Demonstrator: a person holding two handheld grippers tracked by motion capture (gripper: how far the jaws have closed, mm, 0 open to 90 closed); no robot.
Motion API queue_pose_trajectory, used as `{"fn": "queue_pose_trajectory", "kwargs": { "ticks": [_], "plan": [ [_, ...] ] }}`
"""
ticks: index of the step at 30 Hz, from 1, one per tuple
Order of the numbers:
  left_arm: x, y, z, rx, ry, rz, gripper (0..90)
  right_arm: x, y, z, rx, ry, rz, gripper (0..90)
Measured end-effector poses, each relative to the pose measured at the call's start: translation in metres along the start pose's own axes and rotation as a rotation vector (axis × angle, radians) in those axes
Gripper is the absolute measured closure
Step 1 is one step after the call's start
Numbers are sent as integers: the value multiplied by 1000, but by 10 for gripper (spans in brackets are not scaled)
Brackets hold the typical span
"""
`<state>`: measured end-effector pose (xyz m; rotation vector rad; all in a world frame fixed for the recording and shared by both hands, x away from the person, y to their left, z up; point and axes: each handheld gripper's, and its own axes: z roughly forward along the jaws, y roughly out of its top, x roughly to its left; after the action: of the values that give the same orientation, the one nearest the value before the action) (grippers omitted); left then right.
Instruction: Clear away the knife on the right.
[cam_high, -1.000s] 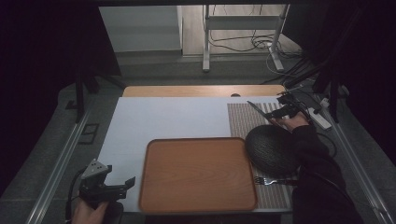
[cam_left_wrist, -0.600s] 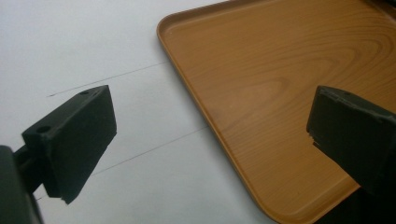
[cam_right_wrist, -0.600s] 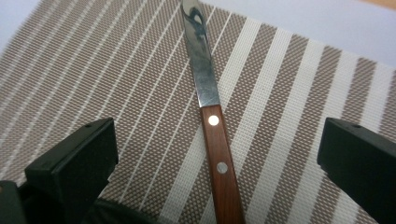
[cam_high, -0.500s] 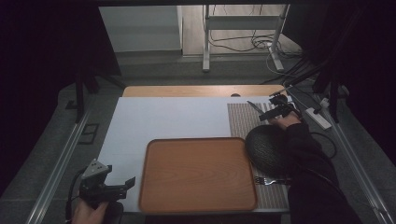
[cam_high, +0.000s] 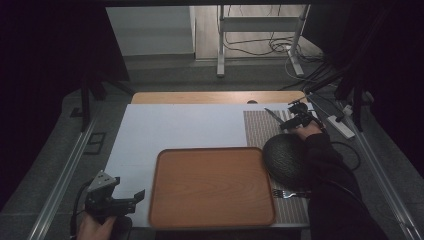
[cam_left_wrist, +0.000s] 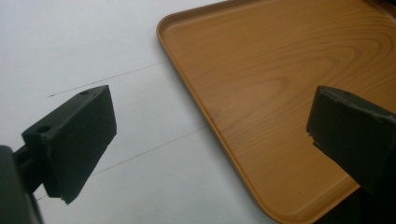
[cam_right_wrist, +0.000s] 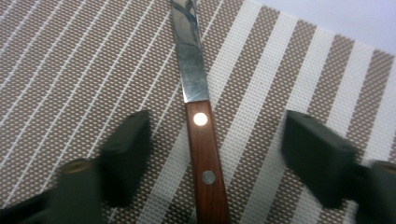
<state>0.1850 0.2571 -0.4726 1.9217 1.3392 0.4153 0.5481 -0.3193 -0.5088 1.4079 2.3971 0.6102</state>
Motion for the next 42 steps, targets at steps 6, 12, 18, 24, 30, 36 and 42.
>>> {"fn": "queue_pose_trajectory", "kwargs": {
  "ticks": [6,12,18,24,30,36,42],
  "plan": [
    [0,0,0,0,0,0,23,0,1,-3,-14,35,-36,764],
    [0,0,0,0,0,0,23,0,1,-3,-16,40,-47,775],
    [0,0,0,-1,-1,-1,23,0,0,-4,-19,18,-119,777],
    [0,0,0,-1,-1,0,23,-8,-1,-12,-37,-24,-123,777],
    [0,0,0,-2,-2,-1,23,-19,-4,-27,-76,-13,-74,777],
    [0,0,0,-2,-3,0,23,-15,-4,-40,-102,27,-40,777],
    [0,0,0,-2,-5,0,23,2,-7,-44,-99,49,-52,776]
  ]
}}
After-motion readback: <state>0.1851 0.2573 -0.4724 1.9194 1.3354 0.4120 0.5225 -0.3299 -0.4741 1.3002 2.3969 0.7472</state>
